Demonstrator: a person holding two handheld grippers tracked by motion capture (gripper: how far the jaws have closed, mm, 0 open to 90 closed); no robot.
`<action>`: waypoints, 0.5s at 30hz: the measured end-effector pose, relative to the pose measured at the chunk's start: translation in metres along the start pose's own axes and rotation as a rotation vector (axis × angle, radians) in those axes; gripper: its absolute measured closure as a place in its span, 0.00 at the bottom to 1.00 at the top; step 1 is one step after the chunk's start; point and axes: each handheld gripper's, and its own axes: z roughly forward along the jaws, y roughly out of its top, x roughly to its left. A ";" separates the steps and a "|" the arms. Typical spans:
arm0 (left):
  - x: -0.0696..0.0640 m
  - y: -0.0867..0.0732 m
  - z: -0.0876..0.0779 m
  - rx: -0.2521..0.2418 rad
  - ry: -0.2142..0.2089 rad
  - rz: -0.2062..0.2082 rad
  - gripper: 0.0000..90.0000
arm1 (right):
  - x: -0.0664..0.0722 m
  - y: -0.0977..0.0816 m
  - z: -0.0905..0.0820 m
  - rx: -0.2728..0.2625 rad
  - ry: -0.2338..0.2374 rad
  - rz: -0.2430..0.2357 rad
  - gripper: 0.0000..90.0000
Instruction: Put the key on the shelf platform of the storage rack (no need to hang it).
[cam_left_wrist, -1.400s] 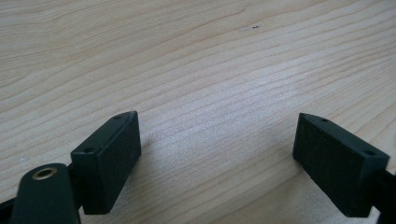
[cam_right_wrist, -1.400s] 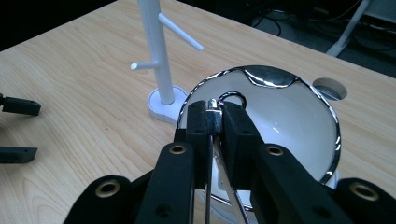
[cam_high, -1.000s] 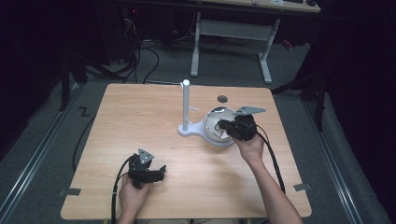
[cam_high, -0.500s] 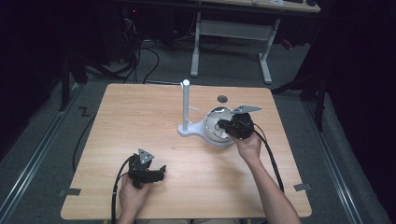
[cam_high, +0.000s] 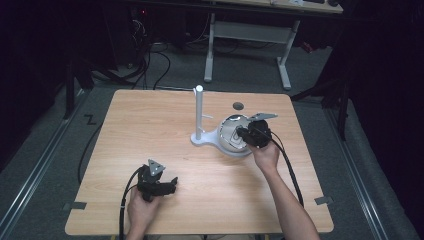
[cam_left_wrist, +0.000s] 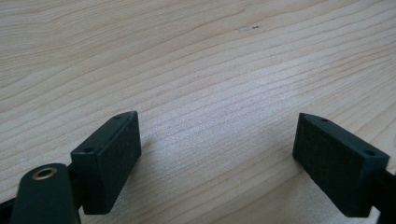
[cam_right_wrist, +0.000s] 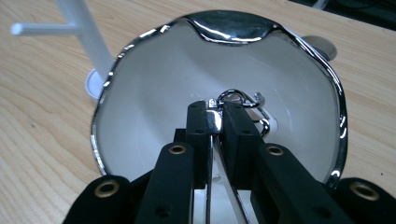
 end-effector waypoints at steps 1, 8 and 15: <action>0.000 0.000 0.000 0.000 0.000 0.000 0.17 | -0.001 -0.001 0.002 0.000 -0.002 0.007 0.91; 0.000 0.000 0.000 0.000 0.000 0.000 0.17 | -0.003 -0.002 0.006 0.007 -0.022 0.011 0.90; 0.000 0.000 0.000 0.000 0.000 -0.001 0.17 | -0.004 -0.002 0.006 0.002 -0.022 0.014 0.83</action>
